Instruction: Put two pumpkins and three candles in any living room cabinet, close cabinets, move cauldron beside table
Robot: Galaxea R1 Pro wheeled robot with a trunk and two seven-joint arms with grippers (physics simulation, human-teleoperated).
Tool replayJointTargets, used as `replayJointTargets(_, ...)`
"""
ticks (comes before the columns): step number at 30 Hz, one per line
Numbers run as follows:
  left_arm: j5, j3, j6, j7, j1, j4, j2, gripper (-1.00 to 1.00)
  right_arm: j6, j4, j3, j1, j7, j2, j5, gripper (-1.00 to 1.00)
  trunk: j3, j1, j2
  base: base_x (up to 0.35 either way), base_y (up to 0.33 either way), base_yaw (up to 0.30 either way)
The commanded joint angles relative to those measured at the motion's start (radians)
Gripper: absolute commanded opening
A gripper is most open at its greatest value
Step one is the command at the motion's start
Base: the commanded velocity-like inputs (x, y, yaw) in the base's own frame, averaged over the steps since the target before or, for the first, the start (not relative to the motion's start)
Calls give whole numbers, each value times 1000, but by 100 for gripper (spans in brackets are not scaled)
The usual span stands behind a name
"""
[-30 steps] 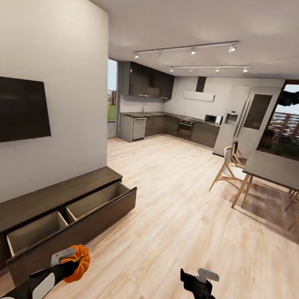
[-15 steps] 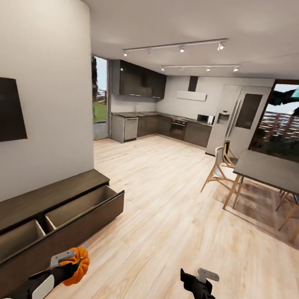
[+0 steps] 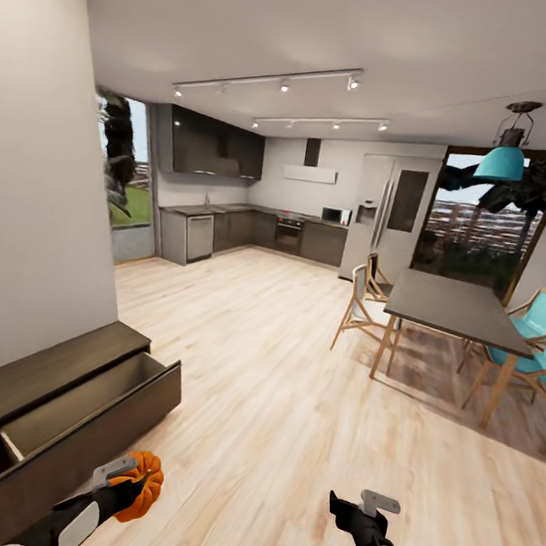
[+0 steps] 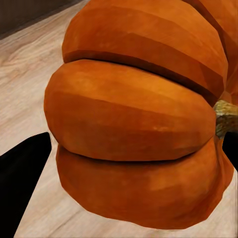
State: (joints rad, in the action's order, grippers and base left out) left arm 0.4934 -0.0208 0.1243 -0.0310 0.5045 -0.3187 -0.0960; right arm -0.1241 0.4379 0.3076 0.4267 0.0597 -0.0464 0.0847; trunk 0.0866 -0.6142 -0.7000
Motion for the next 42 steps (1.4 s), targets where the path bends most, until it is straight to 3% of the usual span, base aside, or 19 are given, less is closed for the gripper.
replayJointTargets(1, 7, -2, 6, -6, 0, -3, -1, -100, -3, -1, 8, 1, 6, -1, 9, 100, 1, -1, -1, 315, -118, -253)
replayJointTargets(13, 7, -2, 6, -6, 0, -3, -1, -100, -3, -1, 8, 1, 6, -1, 9, 100, -11, -1, -1, 294, -21, -253)
replayJointTargets(42, 2, -4, 5, -6, 0, 18, 12, -100, -2, -1, 8, 1, 11, -2, 11, 100, -40, -1, -1, 5, 0, -253)
